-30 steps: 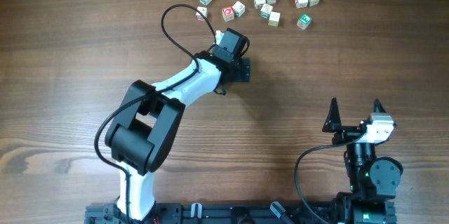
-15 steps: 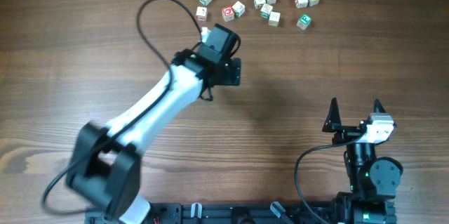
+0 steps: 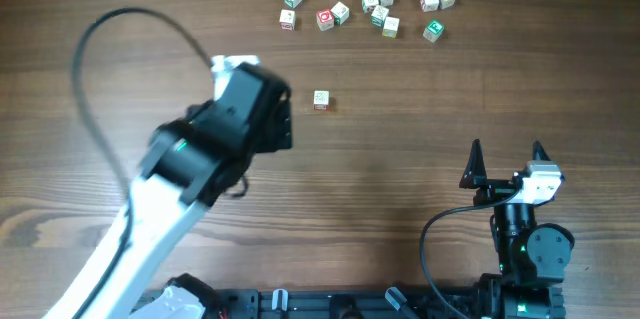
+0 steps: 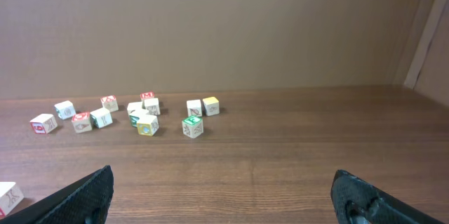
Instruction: Form a horizontal line
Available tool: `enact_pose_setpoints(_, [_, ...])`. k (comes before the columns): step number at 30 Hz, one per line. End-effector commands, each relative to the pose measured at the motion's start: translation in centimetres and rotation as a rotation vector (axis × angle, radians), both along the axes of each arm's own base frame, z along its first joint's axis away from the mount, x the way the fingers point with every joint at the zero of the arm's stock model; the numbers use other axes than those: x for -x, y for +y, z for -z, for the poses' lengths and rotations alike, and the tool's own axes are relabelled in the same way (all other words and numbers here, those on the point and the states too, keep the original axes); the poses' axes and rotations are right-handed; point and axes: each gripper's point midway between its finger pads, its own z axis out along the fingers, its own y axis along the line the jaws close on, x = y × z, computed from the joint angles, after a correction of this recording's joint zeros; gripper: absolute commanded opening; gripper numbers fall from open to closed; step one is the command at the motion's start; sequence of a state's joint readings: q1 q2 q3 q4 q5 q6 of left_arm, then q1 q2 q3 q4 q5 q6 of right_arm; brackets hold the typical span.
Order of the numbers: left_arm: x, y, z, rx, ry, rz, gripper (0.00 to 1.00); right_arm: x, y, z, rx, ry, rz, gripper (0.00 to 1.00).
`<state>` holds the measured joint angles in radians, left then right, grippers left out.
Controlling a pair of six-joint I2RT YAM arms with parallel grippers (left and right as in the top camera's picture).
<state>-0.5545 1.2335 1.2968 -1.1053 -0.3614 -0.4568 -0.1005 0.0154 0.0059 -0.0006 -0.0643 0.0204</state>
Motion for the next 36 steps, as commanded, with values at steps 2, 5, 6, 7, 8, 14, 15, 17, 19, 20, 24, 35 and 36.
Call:
enact_pose_setpoints(2, [2.8,3.4,-3.5,0.035,-0.115,-0.109,1.00,0.0,0.4,-0.2,0.015,-0.010,-0.019,1.00])
enact_pose_setpoints(5, [4.7,4.6,-4.2,0.037,-0.123,-0.111,1.00,0.0,0.4,-0.2,0.015,-0.009,-0.019,0.99])
enact_pose_setpoints(6, [5.4,5.1,-4.2,0.035,-0.121,-0.111,1.00,0.0,0.4,-0.2,0.015,-0.010,-0.019,1.00])
enact_pose_setpoints(7, [6.2,5.5,-4.3,0.033,-0.119,-0.113,1.00,0.0,0.4,-0.2,0.015,-0.010,-0.019,1.00])
enact_pose_setpoints(8, [7.2,6.3,-4.3,0.032,-0.119,-0.123,1.00,0.0,0.4,-0.2,0.015,-0.009,-0.019,0.99])
enact_pose_setpoints(14, [10.1,10.0,-4.4,0.034,-0.176,-0.279,1.00,0.0,0.4,-0.2,0.015,-0.009,-0.019,1.00])
enact_pose_setpoints(15, [10.3,10.1,-4.3,0.042,-0.184,-0.290,1.00,0.0,0.4,-0.2,0.015,-0.010,-0.019,1.00])
enact_pose_setpoints(17, [10.8,10.6,-3.8,0.057,-0.191,-0.324,1.00,0.0,0.4,-0.2,0.015,-0.009,-0.019,1.00])
enact_pose_setpoints(19, [11.2,11.3,-2.9,0.052,-0.183,-0.384,1.00,0.0,0.4,-0.2,0.015,-0.009,-0.019,1.00])
enact_pose_setpoints(20, [11.5,12.0,-2.2,0.035,-0.176,-0.431,1.00,0.0,0.4,-0.2,0.015,-0.010,-0.019,1.00])
enact_pose_setpoints(24, [11.9,13.4,-0.1,0.003,-0.181,-0.570,1.00,0.0,0.4,-0.2,0.015,-0.010,-0.019,1.00])
enact_pose_setpoints(35, [12.8,15.4,0.3,-0.006,-0.242,-0.745,1.00,0.0,0.4,-0.2,0.015,-0.009,-0.019,1.00])
enact_pose_setpoints(36, [12.9,15.6,0.3,-0.007,-0.243,-0.753,1.00,0.0,0.4,-0.2,0.015,-0.009,-0.019,1.00])
